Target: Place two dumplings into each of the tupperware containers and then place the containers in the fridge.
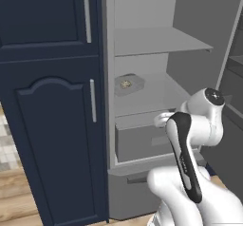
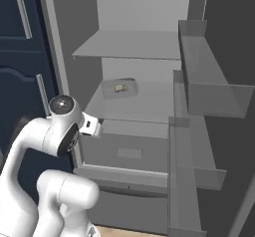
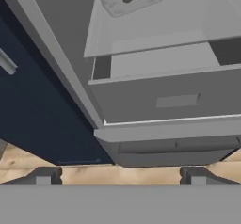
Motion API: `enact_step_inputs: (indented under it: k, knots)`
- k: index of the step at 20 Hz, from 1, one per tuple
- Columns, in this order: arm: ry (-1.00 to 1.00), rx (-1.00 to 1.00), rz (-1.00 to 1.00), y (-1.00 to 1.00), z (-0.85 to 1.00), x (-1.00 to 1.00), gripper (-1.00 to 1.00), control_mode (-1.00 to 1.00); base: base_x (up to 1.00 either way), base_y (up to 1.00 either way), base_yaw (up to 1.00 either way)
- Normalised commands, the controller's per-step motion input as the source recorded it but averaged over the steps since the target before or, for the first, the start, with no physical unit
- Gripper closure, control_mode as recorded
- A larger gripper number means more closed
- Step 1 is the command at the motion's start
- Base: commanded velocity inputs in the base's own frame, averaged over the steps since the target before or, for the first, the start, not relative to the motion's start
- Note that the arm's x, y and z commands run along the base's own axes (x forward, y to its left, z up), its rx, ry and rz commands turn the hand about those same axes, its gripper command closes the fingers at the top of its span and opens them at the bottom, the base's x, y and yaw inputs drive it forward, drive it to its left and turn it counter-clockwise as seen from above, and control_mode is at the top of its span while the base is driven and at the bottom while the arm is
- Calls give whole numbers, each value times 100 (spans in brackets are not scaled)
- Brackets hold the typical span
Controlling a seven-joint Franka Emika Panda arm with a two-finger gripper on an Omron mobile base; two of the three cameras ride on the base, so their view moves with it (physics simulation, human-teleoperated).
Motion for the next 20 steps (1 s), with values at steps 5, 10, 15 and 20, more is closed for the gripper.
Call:
enact_step_inputs:
  k: [5, 10, 15, 20]
  knots:
    - [0, -5, 0, 2, 0, 0, -100, -100, 0, 0, 0]
    - [0, -2, 0, 1, 0, -1, -100, 100, -24, 5, -4]
    - [0, 0, 0, 0, 0, 0, -100, 100, -87, 0, -17]
    - [0, 0, 0, 0, 0, 0, -100, 100, -100, -1, -16]
